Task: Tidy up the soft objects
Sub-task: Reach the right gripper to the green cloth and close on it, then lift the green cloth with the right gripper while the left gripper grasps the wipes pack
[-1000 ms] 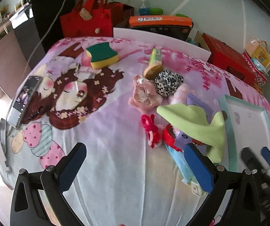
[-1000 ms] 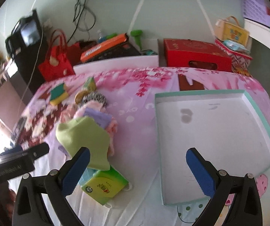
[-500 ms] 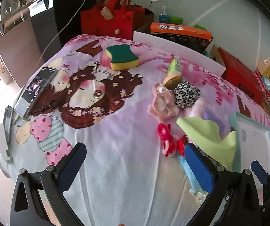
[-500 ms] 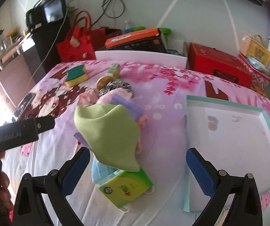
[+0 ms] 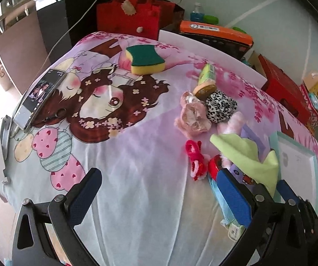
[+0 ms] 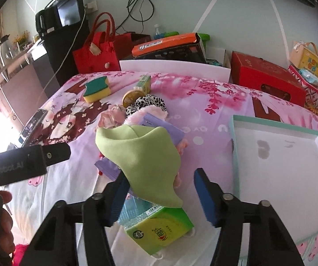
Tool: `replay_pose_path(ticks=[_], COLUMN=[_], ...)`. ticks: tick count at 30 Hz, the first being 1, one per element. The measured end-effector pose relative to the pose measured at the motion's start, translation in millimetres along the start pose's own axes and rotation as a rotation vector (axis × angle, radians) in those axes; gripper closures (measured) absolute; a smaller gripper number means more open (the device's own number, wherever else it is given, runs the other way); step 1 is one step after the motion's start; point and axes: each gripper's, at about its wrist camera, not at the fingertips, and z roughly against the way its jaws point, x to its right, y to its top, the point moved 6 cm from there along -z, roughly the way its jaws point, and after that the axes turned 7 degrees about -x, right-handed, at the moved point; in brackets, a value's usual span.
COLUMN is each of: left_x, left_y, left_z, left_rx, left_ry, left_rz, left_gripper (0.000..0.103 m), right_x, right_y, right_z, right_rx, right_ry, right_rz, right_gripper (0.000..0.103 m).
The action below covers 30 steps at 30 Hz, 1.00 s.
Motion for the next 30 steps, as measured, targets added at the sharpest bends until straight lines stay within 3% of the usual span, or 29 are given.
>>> replay_pose_path(ticks=[7,12,17,22,27,30], left_x=[6,9,13,19,32,41], left_y=[0,-1,-2,-2,-3,-6], left_z=[0,0,1,3,3,2], left_rx=[0.007,0.009,0.014,0.025,0.024,0.016], left_ry=[0.009,0.011,0.007,-0.003,-0.045,-0.061], left_rz=[-0.033,-0.047,-0.063,-0.08,-0.114,-0.14], left_gripper=[0.0,0.0,0.0,0.002,0.016,0.017], right_x=[-5,-5,-7,-1,9,16], right_y=[0,1,0,3,8,10], right_z=[-2,-1,-2,5,16,22], right_rx=[0.015,0.019,0.017,0.043,0.083,0.1], right_ry=[-0.027,0.001,-0.004,-0.006,-0.007,-0.009], right_rz=[0.028,0.02,0.034,0.01,-0.023,-0.046], right_gripper=[0.066,0.075,0.093,0.095,0.096,0.096])
